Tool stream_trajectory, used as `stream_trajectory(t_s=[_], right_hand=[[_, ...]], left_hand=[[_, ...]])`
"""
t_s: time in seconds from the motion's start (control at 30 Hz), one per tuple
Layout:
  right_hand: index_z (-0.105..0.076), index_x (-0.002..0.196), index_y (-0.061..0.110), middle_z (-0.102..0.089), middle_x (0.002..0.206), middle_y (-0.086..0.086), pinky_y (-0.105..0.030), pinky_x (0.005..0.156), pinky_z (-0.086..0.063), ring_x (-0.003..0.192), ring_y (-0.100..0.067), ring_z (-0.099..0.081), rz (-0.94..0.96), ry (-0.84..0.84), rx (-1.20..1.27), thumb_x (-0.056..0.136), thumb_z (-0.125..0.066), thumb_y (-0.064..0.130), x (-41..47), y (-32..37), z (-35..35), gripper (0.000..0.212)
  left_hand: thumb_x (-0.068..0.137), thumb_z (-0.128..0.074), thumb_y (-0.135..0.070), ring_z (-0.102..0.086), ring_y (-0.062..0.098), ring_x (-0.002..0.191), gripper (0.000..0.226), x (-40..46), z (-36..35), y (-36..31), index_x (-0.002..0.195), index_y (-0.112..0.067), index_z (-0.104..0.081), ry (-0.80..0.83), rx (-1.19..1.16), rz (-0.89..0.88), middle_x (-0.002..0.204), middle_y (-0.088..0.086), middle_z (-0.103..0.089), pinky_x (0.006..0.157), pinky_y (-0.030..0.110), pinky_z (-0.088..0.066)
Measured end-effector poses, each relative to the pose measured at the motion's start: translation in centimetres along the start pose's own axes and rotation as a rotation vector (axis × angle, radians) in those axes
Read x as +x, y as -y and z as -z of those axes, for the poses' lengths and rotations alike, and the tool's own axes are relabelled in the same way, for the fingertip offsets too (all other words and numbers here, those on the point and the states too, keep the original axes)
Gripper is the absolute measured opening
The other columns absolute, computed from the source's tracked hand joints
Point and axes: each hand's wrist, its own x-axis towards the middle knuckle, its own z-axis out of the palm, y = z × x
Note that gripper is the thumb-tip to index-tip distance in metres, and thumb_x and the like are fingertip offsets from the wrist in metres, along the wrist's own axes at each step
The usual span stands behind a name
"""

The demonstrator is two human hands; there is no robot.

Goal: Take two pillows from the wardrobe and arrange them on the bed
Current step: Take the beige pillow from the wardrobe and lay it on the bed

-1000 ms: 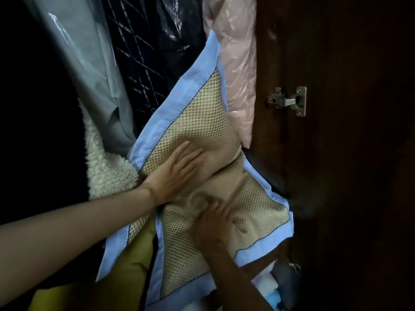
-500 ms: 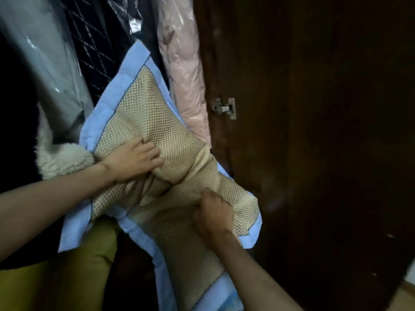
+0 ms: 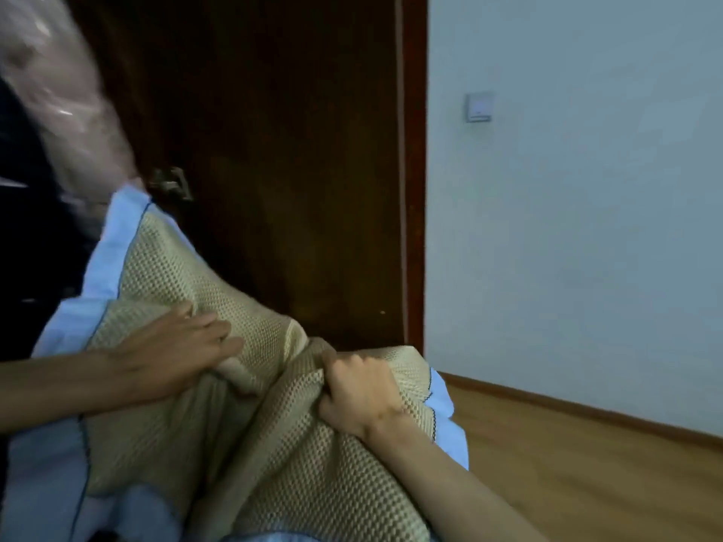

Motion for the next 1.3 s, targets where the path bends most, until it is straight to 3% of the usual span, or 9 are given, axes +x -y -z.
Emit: stream_trajectory(t_s=[0.1, 0.17, 0.3, 0.43, 0.57, 0.83, 1.0, 1.13, 1.3], right_hand=[[-0.054, 0.101, 0.016, -0.068, 0.089, -0.005, -0.038, 0.067, -0.053, 0.075, -0.03, -0.064, -0.129, 0.139, -0.104, 0.077, -0.055, 0.031, -5.9, -4.7, 2.0, 0.028], [-0.053, 0.099, 0.015, -0.067, 0.092, -0.007, -0.037, 0.063, -0.045, 0.073, -0.032, -0.062, -0.249, 0.24, -0.173, 0.076, -0.056, 0.032, -10.8, -7.5, 3.0, 0.028], [-0.053, 0.101, 0.016, -0.069, 0.099, -0.009, -0.039, 0.065, -0.044, 0.083, -0.035, -0.066, -0.546, 0.331, -0.316, 0.075, -0.057, 0.027, -22.1, -11.0, 6.6, 0.028], [-0.055, 0.101, 0.016, -0.071, 0.102, -0.009, -0.04, 0.072, -0.049, 0.095, -0.034, -0.067, -0.846, 0.266, -0.449, 0.078, -0.049, 0.029, -33.7, -10.3, 11.3, 0.026], [-0.053, 0.103, 0.015, -0.069, 0.104, -0.007, -0.041, 0.076, -0.047, 0.097, -0.031, -0.065, -1.121, 0.217, -0.58, 0.081, -0.052, 0.023, -44.4, -8.1, 15.7, 0.024], [-0.054, 0.095, 0.014, -0.067, 0.098, -0.006, -0.041, 0.08, -0.046, 0.091, -0.029, -0.061, -1.556, 0.07, -0.7, 0.079, -0.055, 0.023, -66.3, 2.1, 22.3, 0.018], [-0.048, 0.088, 0.017, -0.064, 0.092, -0.006, -0.041, 0.084, -0.047, 0.086, -0.026, -0.058, -1.802, -0.012, -0.658, 0.074, -0.058, 0.02, -80.8, 12.5, 24.3, 0.017], [-0.051, 0.088, 0.016, -0.067, 0.095, -0.008, -0.037, 0.075, -0.042, 0.087, -0.03, -0.06, -1.998, -0.036, -0.65, 0.072, -0.058, 0.02, -90.6, 22.0, 25.3, 0.018], [-0.056, 0.088, 0.014, -0.069, 0.095, -0.011, -0.037, 0.068, -0.04, 0.088, -0.033, -0.062, -2.247, -0.081, -0.676, 0.069, -0.057, 0.017, -99.4, 32.8, 26.1, 0.019]], left_hand=[[0.09, -0.033, -0.043, -0.043, 0.011, 0.108, 0.038, 5.7, -1.1, -5.9, 0.126, -0.039, -0.043, 0.105, -0.199, -0.079, 0.118, -0.013, -0.052, 0.083, 0.035, -0.028], [0.093, -0.031, -0.041, -0.038, 0.009, 0.107, 0.033, 9.4, -1.0, -10.5, 0.125, -0.04, -0.039, 0.086, -0.309, -0.176, 0.118, -0.016, -0.049, 0.082, 0.033, -0.024], [0.089, -0.036, -0.021, -0.038, 0.012, 0.103, 0.04, 15.7, -0.1, -20.4, 0.126, -0.036, -0.04, -0.084, -0.496, -0.382, 0.115, -0.011, -0.049, 0.078, 0.034, -0.024], [0.076, -0.052, -0.004, -0.046, 0.019, 0.096, 0.057, 20.9, 4.5, -29.3, 0.127, -0.027, -0.047, -0.285, -0.589, -0.598, 0.105, -0.006, -0.055, 0.077, 0.038, -0.032], [0.07, -0.055, 0.004, -0.046, 0.018, 0.085, 0.054, 23.7, 12.6, -38.2, 0.116, -0.025, -0.054, -0.509, -0.623, -0.769, 0.093, -0.005, -0.056, 0.072, 0.038, -0.035], [0.076, -0.059, -0.009, -0.05, 0.023, 0.099, 0.05, 18.9, 31.1, -56.2, 0.124, -0.023, -0.052, -0.737, -0.503, -1.099, 0.11, 0.001, -0.058, 0.082, 0.041, -0.039], [0.079, -0.029, -0.015, -0.054, 0.027, 0.097, 0.046, 10.1, 40.1, -68.5, 0.116, -0.021, -0.056, -0.833, -0.458, -1.281, 0.106, 0.004, -0.06, 0.076, 0.042, -0.04], [0.086, -0.044, -0.01, -0.052, 0.026, 0.1, 0.035, 2.6, 46.4, -78.2, 0.118, -0.022, -0.053, -0.86, -0.449, -1.435, 0.109, 0.003, -0.058, 0.081, 0.042, -0.038], [0.087, -0.043, -0.016, -0.046, 0.02, 0.098, 0.031, -6.0, 54.0, -88.6, 0.115, -0.029, -0.048, -0.89, -0.416, -1.653, 0.105, -0.004, -0.053, 0.079, 0.037, -0.031]])
